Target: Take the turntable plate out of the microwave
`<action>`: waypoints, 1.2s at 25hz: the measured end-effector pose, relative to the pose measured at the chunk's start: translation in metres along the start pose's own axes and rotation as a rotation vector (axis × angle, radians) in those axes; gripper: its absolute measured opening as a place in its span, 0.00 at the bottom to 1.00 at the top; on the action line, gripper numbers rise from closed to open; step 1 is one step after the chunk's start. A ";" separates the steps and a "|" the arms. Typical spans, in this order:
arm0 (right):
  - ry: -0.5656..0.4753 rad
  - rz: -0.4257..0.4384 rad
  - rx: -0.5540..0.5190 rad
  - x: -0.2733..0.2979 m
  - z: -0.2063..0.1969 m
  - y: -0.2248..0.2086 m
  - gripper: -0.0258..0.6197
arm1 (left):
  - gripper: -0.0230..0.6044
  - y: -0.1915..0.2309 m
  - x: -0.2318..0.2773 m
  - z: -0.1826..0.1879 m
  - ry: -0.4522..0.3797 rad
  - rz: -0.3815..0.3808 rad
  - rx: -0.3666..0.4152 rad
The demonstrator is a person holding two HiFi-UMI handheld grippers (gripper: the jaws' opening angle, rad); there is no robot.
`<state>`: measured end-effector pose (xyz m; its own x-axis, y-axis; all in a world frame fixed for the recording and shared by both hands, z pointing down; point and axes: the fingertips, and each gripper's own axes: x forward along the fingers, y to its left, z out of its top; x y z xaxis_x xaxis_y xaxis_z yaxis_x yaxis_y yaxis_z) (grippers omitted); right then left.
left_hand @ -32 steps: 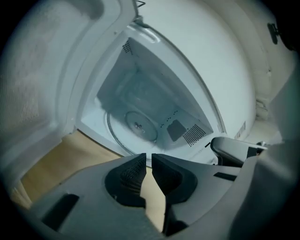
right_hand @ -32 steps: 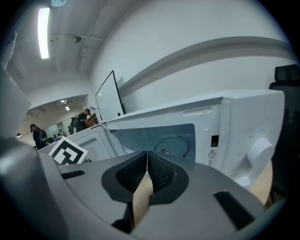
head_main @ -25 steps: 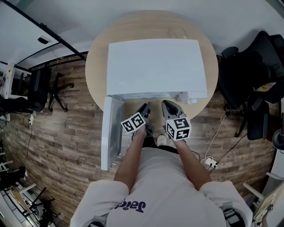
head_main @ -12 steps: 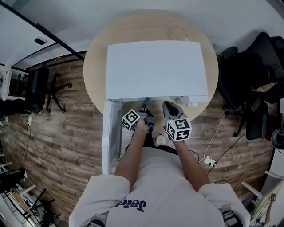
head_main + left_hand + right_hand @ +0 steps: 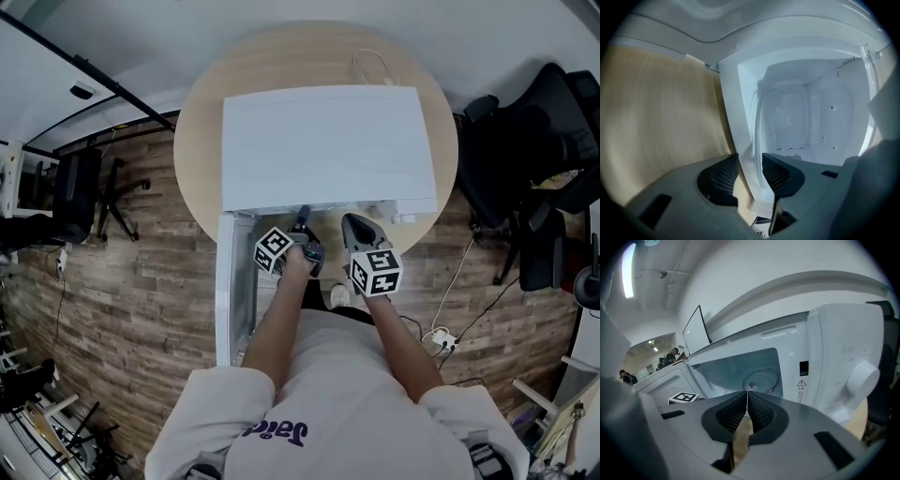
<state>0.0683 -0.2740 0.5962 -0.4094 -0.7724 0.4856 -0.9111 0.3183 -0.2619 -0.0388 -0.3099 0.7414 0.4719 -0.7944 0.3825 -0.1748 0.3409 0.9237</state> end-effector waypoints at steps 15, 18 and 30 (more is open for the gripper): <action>0.010 0.041 0.175 -0.003 -0.029 0.001 0.07 | 0.10 -0.019 -0.019 0.003 -0.023 -0.065 -0.068; -0.003 0.099 0.316 -0.002 -0.043 0.002 0.07 | 0.09 -0.020 -0.025 -0.001 -0.021 -0.082 -0.078; -0.138 0.305 0.941 0.010 -0.081 -0.012 0.34 | 0.09 -0.030 -0.053 -0.007 -0.011 -0.168 -0.082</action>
<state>0.0707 -0.2411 0.6720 -0.5555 -0.8066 0.2020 -0.3347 -0.0055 -0.9423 -0.0530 -0.2745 0.6928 0.4787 -0.8491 0.2232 -0.0230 0.2421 0.9700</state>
